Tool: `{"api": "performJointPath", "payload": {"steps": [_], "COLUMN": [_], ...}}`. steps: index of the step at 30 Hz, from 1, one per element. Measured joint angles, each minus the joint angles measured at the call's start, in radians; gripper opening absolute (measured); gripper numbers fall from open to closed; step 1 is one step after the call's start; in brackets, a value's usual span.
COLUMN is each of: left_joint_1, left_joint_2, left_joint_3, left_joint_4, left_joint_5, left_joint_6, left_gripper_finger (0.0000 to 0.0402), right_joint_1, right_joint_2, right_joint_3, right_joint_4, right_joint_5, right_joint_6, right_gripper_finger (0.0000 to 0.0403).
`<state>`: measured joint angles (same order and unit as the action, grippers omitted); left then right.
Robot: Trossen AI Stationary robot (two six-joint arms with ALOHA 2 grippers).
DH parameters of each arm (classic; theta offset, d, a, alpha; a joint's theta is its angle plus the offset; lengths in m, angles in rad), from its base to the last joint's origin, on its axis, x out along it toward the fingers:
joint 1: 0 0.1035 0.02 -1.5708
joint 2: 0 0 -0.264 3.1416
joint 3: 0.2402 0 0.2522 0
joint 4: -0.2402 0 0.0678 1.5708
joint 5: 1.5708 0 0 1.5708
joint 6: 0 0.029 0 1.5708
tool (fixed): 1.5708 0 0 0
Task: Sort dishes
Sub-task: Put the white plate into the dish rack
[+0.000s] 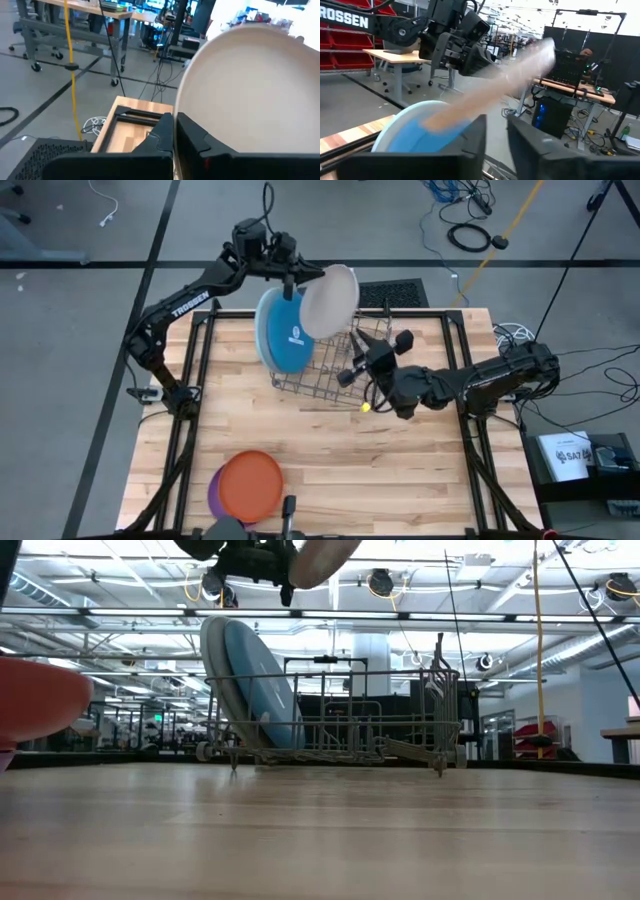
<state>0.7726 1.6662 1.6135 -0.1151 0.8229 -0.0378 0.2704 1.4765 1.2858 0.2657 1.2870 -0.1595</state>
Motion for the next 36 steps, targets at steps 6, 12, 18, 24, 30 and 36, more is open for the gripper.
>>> {"api": "performJointPath", "payload": {"steps": [6, 12, 18, 24, 30, 36], "left_joint_1": [-0.02, -0.071, -0.108, -0.126, -0.131, -0.129], "left_joint_2": [0.0, 0.001, 0.001, 0.001, 0.0, -0.002], "left_joint_3": [0.0, -0.001, -0.001, -0.001, -0.001, -0.001], "left_joint_4": [0.004, 0.097, 0.181, 0.208, 0.216, 0.222], "left_joint_5": [-0.055, -0.104, -0.125, -0.126, -0.125, -0.125], "left_joint_6": [0.028, 0.072, 0.079, 0.103, 0.108, 0.112], "left_gripper_finger": [0.0002, 0.0001, 0.0001, 0.0, 0.0, 0.0], "right_joint_1": [0.052, 0.034, 0.006, -0.023, -0.036, -0.038], "right_joint_2": [0.0, 0.012, 0.01, 0.01, 0.01, 0.007], "right_joint_3": [0.0, 0.0, 0.0, 0.0, 0.0, 0.001], "right_joint_4": [0.044, -0.001, 0.026, 0.096, 0.158, 0.162], "right_joint_5": [0.011, 0.023, 0.023, 0.022, 0.036, 0.073], "right_joint_6": [0.075, 0.172, 0.179, 0.128, 0.051, 0.014], "right_gripper_finger": [0.0185, 0.0223, 0.0219, 0.0215, 0.0134, 0.0065]}}
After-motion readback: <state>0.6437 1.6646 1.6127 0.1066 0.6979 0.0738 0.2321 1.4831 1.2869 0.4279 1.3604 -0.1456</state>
